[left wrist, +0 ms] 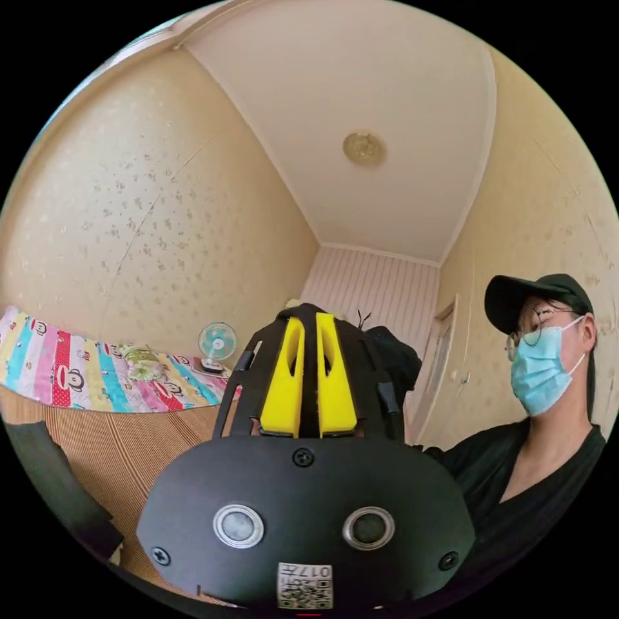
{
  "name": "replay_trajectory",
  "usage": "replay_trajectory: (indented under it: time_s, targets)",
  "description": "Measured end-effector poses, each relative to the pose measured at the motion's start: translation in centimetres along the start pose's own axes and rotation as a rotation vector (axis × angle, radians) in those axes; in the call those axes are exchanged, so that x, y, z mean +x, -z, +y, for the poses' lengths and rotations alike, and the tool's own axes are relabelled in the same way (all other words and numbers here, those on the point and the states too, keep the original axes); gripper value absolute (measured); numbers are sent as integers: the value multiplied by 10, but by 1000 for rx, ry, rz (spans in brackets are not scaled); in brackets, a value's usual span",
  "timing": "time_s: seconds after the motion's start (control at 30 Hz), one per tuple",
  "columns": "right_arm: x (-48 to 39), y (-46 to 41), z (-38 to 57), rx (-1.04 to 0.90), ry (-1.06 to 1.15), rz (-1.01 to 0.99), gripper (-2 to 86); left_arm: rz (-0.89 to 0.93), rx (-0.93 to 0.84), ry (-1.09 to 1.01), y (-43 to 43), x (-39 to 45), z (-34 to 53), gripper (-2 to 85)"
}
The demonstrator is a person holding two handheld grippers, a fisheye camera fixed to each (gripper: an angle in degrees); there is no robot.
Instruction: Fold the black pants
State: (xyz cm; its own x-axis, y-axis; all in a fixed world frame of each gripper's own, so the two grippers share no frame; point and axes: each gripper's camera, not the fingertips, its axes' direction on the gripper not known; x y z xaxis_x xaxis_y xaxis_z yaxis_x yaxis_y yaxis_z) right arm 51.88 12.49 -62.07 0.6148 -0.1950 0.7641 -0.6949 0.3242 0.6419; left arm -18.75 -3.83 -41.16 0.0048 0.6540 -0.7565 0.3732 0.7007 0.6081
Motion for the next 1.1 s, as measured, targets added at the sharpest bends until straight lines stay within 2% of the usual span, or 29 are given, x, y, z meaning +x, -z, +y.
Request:
replay_trajectory:
  time_s: [0.03, 0.1, 0.17, 0.2, 0.27, 0.33, 0.43, 0.5, 0.6, 0.67, 0.73, 0.77, 0.8, 0.9, 0.97, 1.0, 1.1]
  targets:
    - [11, -33, -9, -53, 28, 76, 20, -39, -20, -26, -23, -10, -17, 24]
    - [72, -168, -24, -249, 100, 339, 26, -214, -128, -23, -112, -70, -68, 38]
    - [131, -234, -13, -433, -109, 484, 39, -368, -221, 84, -153, -118, -75, 58]
    - [152, -255, 6, -511, -169, 483, 50, -453, -262, 181, -166, -144, -63, 86]
    - [158, -263, 44, -512, -120, 417, 60, -466, -338, 219, -174, -171, -27, 131]
    - [157, -263, 99, -571, -27, 335, 65, -396, -422, 152, -176, -188, 29, 131]
    - [163, -251, 223, -798, 33, 181, 72, -388, -637, 143, -165, -214, 152, 112]
    - [172, -235, 337, -1029, -59, 68, 76, -406, -801, 246, -142, -228, 257, 115]
    - [170, -210, 459, -1231, -231, -17, 86, -440, -862, 459, -100, -225, 355, 129]
    - [163, -194, 506, -1257, -350, -57, 92, -512, -872, 564, -79, -215, 390, 136]
    - [154, -181, 537, -1246, -485, -88, 101, -701, -920, 672, -61, -205, 412, 142]
    - [145, -174, 553, -1230, -549, -116, 107, -788, -857, 725, -45, -193, 418, 147]
    - [137, -170, 565, -1221, -585, -125, 109, -780, -767, 770, -32, -183, 423, 146]
    - [123, -165, 576, -1120, -633, -129, 99, -740, -768, 757, -28, -184, 433, 117]
    - [120, -175, 583, -1168, -662, -184, 72, -665, -885, 725, -35, -195, 434, 42]
    - [120, -184, 588, -1268, -649, -213, 42, -533, -966, 723, -38, -202, 433, 36]
    - [122, -176, 557, -1281, -503, -329, 30, -323, -1107, 640, -26, -197, 418, 20]
